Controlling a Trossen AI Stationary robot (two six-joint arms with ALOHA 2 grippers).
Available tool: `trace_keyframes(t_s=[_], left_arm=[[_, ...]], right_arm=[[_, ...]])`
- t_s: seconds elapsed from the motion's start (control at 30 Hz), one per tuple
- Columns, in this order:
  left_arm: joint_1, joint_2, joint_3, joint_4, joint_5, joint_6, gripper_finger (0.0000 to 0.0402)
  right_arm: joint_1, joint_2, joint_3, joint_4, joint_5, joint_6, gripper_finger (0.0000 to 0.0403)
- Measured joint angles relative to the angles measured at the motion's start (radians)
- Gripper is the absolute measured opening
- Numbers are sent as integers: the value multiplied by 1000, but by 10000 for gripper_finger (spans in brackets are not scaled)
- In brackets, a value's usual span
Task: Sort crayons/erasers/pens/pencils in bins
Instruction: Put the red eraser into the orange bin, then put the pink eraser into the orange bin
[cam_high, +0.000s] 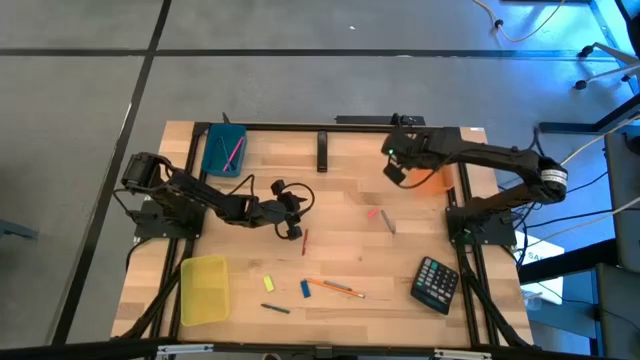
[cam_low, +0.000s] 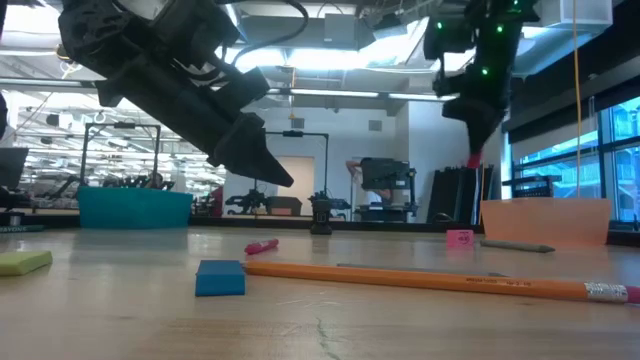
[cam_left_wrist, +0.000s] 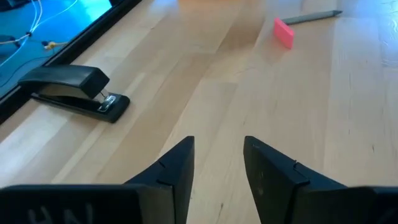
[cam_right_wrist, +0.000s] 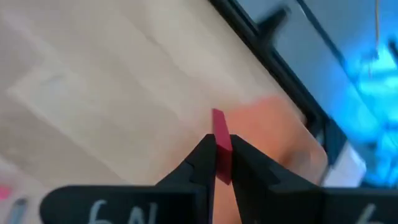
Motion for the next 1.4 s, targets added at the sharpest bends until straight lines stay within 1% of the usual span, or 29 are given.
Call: trace_keyframes(t_s=[0.1,0.17,0.27,0.4,0.5,0.6,0.67,0.77,0.83,1.0,1.07,1.17,1.3,1.4], left_arm=[[-1,0,0,-8,0,0,133],[-4,0,0,-16,0,-2,133],[-5,0,0,-30,0,-4,131],[-5,0,0,-34,0,-12,132],[-5,0,0,-34,0,-14,133],[-5,0,0,-34,0,-14,131],[-5,0,0,-34,0,-14,131],[-5,0,0,-34,0,-12,133],[-4,0,0,-34,0,-5,132],[-4,0,0,-34,0,4,132],[-4,0,0,-34,0,4,132],[-4,0,0,-34,0,1,132],[-4,0,0,-32,0,0,133],[-4,0,0,-24,0,0,133]], right_arm=[[-70,0,-1,-55,30,43,39],[-113,0,-17,-61,52,56,39],[-172,0,-59,-56,40,51,50],[-212,0,-126,-31,-15,52,86],[-219,0,-163,-20,-14,54,122],[-215,0,-167,-15,-15,43,159],[-187,0,-156,-8,-59,-2,179],[-107,0,-146,61,-214,-135,196],[-34,1,-146,95,-301,-245,199],[134,3,-189,237,-457,-470,190],[190,3,-218,320,-484,-537,185],[250,5,-267,451,-489,-609,179],[284,15,-316,573,-553,-631,174],[289,36,-325,593,-609,-617,173]])
